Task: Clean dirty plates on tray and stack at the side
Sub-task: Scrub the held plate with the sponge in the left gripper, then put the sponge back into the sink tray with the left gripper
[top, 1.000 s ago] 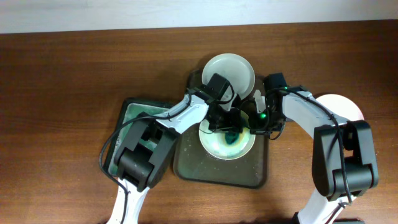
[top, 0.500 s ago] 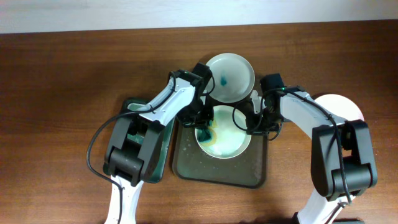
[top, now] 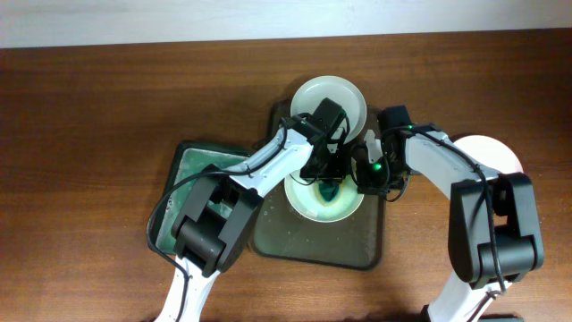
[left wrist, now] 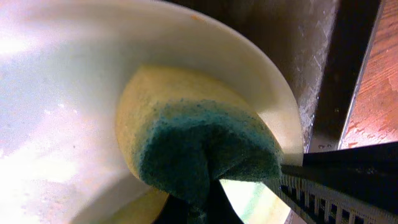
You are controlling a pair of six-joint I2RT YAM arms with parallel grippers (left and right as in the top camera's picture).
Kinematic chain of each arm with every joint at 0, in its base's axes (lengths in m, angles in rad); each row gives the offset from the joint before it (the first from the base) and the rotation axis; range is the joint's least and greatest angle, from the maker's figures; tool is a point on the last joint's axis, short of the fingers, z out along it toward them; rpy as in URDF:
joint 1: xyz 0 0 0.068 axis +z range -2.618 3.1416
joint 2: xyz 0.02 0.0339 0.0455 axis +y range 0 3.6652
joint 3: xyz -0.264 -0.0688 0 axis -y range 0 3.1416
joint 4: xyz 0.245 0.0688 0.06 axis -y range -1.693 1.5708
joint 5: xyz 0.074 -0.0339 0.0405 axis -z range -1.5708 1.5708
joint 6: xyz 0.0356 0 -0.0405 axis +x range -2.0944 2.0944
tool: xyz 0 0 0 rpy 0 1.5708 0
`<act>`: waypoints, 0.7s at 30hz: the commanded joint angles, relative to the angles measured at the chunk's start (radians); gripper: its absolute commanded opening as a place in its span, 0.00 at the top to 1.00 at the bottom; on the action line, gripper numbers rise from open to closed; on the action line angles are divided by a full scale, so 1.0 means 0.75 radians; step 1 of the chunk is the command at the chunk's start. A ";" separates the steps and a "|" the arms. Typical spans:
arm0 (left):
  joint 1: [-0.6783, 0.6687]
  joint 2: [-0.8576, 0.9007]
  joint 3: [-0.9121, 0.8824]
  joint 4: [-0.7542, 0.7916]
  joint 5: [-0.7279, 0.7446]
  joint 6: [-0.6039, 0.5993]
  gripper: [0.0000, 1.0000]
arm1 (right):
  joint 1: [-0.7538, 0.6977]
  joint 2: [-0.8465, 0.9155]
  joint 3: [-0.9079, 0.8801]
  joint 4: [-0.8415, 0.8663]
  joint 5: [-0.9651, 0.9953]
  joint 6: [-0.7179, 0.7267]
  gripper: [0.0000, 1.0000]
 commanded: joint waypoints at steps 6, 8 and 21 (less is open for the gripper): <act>-0.050 0.034 -0.012 -0.298 0.307 0.137 1.00 | 0.015 0.021 -0.029 0.013 0.051 -0.027 0.96; 0.012 0.034 -0.011 -0.363 -0.008 0.128 1.00 | 0.015 0.021 -0.029 0.013 0.051 -0.027 0.96; 0.313 -0.076 0.074 -0.542 -0.201 0.070 1.00 | 0.015 0.021 -0.029 0.013 0.052 -0.028 0.96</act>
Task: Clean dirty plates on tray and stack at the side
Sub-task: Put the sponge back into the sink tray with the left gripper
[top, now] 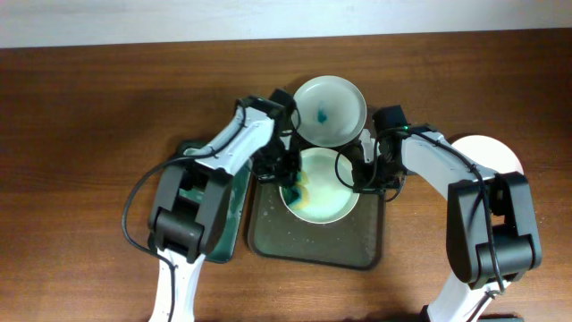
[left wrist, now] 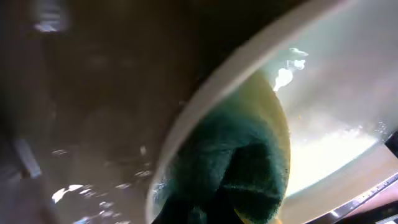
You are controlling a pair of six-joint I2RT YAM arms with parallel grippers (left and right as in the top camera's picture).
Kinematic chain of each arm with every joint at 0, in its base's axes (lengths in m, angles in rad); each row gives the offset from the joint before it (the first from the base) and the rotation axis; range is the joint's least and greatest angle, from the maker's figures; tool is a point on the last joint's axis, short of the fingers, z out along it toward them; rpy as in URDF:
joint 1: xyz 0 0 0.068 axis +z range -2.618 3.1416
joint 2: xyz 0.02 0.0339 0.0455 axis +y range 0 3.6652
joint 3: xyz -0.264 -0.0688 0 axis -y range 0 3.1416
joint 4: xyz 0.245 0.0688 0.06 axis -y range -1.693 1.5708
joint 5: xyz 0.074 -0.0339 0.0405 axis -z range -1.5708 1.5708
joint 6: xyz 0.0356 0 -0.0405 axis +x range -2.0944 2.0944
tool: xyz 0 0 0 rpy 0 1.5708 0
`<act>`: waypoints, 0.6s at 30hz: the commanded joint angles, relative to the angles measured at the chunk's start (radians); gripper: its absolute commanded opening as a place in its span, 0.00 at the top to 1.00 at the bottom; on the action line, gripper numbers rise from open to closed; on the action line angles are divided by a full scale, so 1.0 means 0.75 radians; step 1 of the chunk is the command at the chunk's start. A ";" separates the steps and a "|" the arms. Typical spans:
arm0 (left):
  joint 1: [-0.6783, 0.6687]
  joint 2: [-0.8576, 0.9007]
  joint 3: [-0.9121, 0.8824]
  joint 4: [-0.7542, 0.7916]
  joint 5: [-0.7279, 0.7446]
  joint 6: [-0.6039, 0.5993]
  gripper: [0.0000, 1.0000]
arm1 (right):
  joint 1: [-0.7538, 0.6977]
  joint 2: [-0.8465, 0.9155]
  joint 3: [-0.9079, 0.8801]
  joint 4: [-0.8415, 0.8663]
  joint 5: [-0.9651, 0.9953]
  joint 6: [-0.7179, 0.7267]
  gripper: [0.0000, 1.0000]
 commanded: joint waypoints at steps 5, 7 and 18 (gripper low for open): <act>0.050 -0.374 0.028 -0.081 -0.137 0.108 1.00 | -0.004 0.019 -0.029 -0.017 0.074 -0.024 0.96; 0.079 -0.480 0.028 -0.129 -0.207 0.119 1.00 | -0.004 0.019 -0.029 -0.018 0.074 -0.024 0.96; 0.291 -0.661 -0.228 -0.145 -0.749 0.127 1.00 | -0.004 0.019 -0.029 0.005 0.073 -0.025 0.96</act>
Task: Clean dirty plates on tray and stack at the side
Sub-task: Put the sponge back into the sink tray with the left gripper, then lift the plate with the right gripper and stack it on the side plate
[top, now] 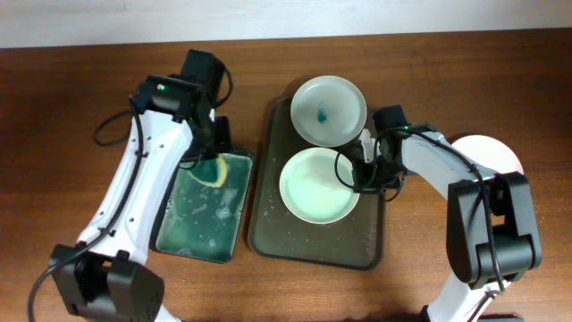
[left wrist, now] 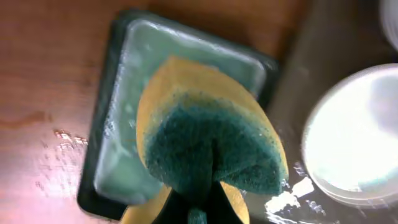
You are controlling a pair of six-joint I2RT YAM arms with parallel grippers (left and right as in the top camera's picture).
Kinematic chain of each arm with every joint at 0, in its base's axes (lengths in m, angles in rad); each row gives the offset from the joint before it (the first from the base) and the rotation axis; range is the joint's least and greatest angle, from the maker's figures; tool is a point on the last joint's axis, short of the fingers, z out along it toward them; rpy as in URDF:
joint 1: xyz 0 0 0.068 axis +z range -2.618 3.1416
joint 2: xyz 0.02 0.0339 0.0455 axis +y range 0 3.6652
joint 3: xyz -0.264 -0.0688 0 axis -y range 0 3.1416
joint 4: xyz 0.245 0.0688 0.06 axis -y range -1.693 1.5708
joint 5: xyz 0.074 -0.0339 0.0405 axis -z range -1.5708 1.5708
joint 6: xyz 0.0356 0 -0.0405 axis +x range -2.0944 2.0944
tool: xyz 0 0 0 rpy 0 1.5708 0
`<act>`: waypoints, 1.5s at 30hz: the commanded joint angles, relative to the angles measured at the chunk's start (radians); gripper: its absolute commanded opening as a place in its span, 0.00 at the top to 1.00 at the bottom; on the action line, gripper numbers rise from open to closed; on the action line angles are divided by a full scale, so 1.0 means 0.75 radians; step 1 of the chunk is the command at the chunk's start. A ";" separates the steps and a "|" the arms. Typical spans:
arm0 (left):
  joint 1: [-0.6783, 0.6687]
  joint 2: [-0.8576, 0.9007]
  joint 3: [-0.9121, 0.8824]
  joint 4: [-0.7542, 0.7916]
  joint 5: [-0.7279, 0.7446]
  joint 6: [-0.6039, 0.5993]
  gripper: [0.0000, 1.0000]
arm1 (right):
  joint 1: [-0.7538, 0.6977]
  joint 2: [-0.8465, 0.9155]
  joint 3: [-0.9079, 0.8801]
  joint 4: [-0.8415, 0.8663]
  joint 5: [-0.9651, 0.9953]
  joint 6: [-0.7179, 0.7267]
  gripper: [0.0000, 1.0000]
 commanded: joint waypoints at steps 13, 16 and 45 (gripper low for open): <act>0.116 -0.062 -0.563 0.515 0.048 0.053 0.26 | -0.004 -0.002 -0.014 -0.033 0.069 -0.025 0.96; 0.115 -0.144 -0.519 0.476 0.063 0.052 0.18 | -0.001 -0.082 -0.013 -0.042 0.085 -0.023 0.96; 0.112 -0.480 -0.507 0.399 0.067 0.052 0.01 | 0.836 -0.597 -0.011 -0.175 1.582 0.256 0.96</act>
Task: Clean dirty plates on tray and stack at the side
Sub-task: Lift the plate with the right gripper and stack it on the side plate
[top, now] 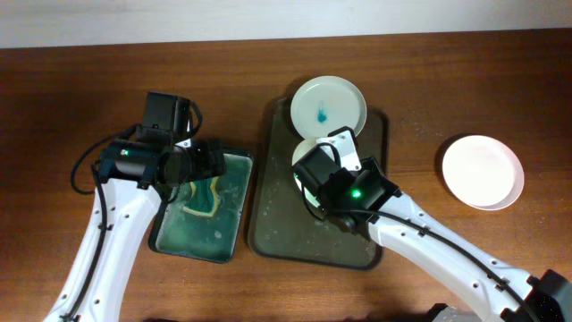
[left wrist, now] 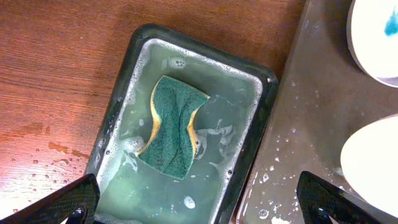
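Observation:
The green-and-yellow sponge (left wrist: 173,126) lies loose in the soapy water of the dark basin (left wrist: 127,93), also seen from overhead (top: 204,192). My left gripper (left wrist: 199,211) hangs open above it, fingers (left wrist: 74,200) wide apart and empty; overhead it is over the basin's top edge (top: 207,164). On the dark tray (top: 277,228) a white plate with a blue stain (top: 329,105) sits at the back. A second white plate (top: 306,167) lies in front of it, mostly hidden under my right wrist (top: 344,183). The right jaws are not visible.
A clean white plate (top: 483,172) rests on the wooden table (top: 89,89) to the right of the tray. The basin sits close against the tray's left rim. My right arm crosses the tray's front right corner.
The sponge has left my left gripper and now lies in the basin water; that gripper is open. My right arm has swung round and its wrist now covers the front plate.
At first my left gripper pressed the sponge on the front plate's middle while the right gripper stood at its right rim. Then the sponge was at the plate's left rim. Then it hung over the basin, the plate bare. Now it lies in the water.

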You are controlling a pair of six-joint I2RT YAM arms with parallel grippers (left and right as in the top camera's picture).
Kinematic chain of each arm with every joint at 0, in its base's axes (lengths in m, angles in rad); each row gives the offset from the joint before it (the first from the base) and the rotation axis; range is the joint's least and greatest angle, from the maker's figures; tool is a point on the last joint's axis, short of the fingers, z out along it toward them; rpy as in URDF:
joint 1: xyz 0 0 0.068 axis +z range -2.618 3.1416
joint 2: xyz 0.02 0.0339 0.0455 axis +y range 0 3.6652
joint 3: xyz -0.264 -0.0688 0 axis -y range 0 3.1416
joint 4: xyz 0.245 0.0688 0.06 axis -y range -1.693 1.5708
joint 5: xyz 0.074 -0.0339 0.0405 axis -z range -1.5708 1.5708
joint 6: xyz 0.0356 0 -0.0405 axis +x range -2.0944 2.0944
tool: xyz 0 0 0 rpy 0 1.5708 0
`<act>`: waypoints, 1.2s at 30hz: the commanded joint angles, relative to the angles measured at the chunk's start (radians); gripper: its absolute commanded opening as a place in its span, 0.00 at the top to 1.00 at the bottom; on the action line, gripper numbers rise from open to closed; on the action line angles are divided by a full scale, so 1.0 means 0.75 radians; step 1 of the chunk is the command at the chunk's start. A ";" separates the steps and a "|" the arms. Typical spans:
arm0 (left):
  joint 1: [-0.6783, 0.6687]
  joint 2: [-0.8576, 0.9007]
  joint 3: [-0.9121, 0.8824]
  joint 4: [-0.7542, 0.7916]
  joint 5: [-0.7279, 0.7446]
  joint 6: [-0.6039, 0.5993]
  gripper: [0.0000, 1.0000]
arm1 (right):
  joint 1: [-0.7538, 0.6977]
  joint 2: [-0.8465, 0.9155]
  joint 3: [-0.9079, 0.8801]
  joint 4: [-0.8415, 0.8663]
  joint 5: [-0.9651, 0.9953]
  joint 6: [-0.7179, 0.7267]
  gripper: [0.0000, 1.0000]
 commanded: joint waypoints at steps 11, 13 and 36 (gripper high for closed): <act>0.000 -0.011 0.023 -0.002 0.014 0.002 0.01 | 0.296 -0.028 0.008 -0.047 0.543 0.016 0.96; 0.000 -0.011 0.023 -0.002 0.014 0.002 0.00 | 0.316 -0.028 0.008 -0.051 0.553 0.013 0.96; 0.000 -0.011 0.023 -0.002 0.014 0.002 0.01 | 0.320 -0.027 0.008 -0.056 0.569 0.013 0.96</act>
